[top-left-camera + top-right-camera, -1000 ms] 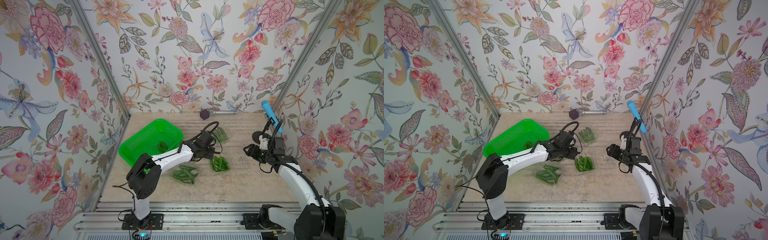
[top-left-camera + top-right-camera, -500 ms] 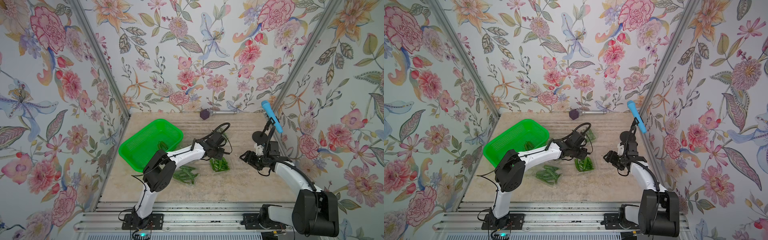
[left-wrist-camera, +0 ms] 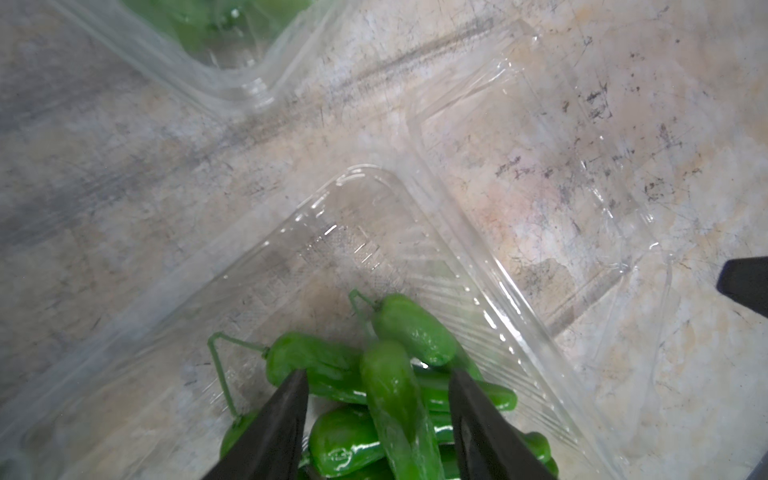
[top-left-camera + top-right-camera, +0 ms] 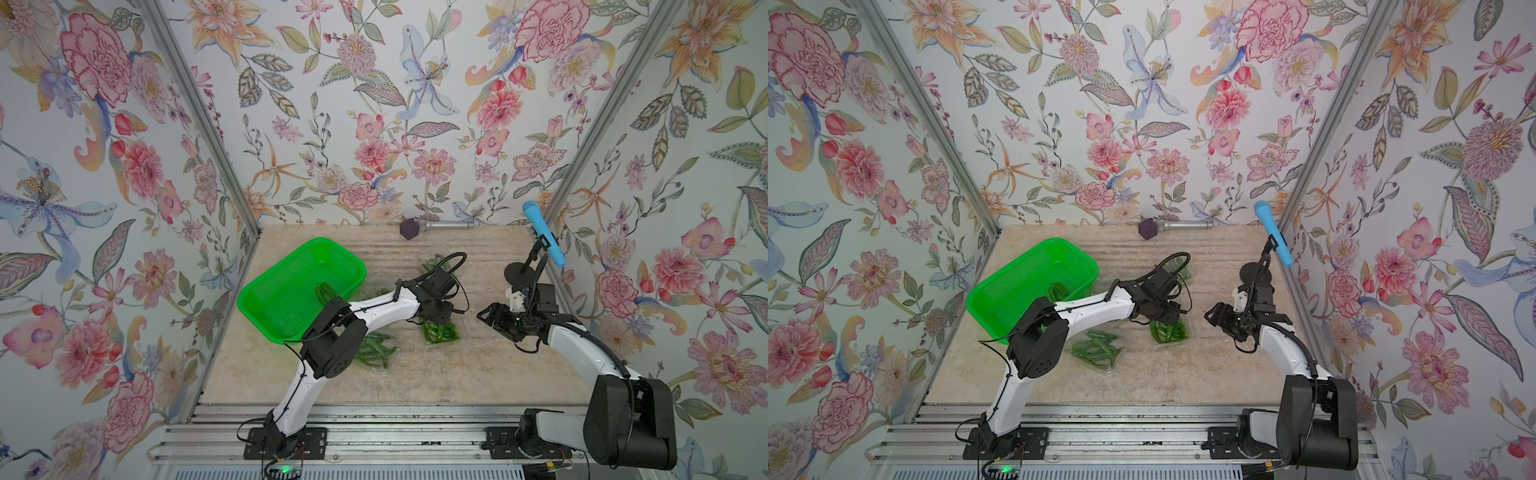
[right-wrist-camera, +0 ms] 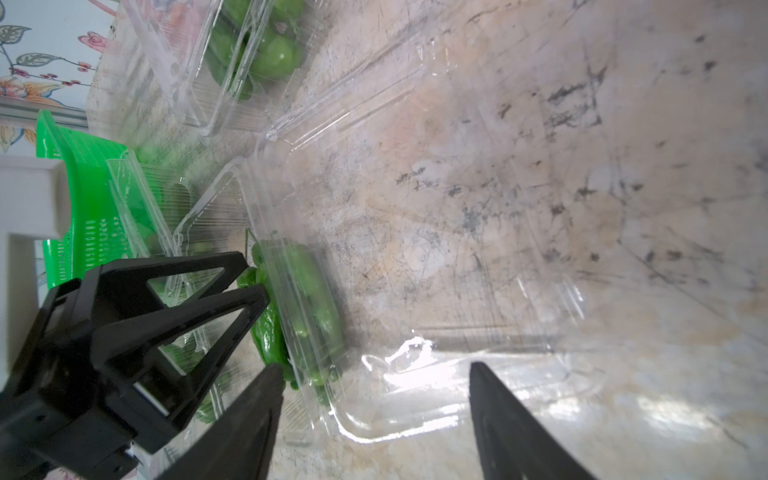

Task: Take small green peppers out of containers
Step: Pick up the green pepper from the packing box.

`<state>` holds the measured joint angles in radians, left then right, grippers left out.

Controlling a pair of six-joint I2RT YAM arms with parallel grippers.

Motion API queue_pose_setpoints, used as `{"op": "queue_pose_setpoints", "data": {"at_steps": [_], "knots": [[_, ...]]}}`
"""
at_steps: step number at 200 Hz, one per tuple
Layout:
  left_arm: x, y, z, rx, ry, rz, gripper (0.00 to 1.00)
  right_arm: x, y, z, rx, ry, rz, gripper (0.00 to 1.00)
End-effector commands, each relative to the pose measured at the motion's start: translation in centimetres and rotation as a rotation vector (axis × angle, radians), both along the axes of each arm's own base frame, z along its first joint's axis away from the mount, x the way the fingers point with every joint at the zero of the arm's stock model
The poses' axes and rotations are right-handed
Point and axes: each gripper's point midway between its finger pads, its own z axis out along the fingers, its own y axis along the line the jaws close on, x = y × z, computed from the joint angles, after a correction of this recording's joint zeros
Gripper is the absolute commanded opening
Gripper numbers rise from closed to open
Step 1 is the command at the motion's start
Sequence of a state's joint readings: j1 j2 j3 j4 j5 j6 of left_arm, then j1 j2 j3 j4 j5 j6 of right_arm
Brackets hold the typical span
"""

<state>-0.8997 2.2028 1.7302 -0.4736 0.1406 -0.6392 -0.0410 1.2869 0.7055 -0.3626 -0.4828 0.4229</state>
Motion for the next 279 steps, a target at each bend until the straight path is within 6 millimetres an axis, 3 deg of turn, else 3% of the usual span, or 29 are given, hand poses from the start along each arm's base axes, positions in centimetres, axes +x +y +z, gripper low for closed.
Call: {"op": "queue_pose_setpoints", "data": {"at_steps": [1, 65, 133, 170, 240, 259, 279], "knots": [[-0.8, -0.8, -0.4, 0.011, 0.028, -0.024, 0.57, 0.0, -0.2, -0.2, -0.002, -0.002, 0.002, 0.73], [-1.4, -0.7, -1.8, 0.034, 0.064, -0.027, 0.48, 0.1, -0.2, 0.2, -0.001, -0.018, -0.001, 0.72], [-1.3, -0.6, -1.3, 0.036, 0.055, -0.027, 0.25, 0.0, -0.2, 1.1, 0.002, -0.047, -0.008, 0.72], [-1.1, -0.2, 1.7, 0.002, 0.006, -0.016, 0.17, 0.3, 1.2, 3.4, 0.048, -0.116, 0.063, 0.73], [-0.6, 2.7, 8.3, -0.107, -0.084, 0.020, 0.17, 1.0, 5.0, 10.8, 0.056, -0.328, 0.198, 0.78], [-0.4, 4.1, 9.8, -0.135, -0.103, 0.039, 0.17, 1.1, 6.6, 12.2, 0.050, -0.364, 0.239, 0.78], [0.5, 6.8, 11.5, -0.159, -0.137, 0.090, 0.16, 1.3, 8.1, 13.5, 0.045, -0.402, 0.266, 0.79]]}}
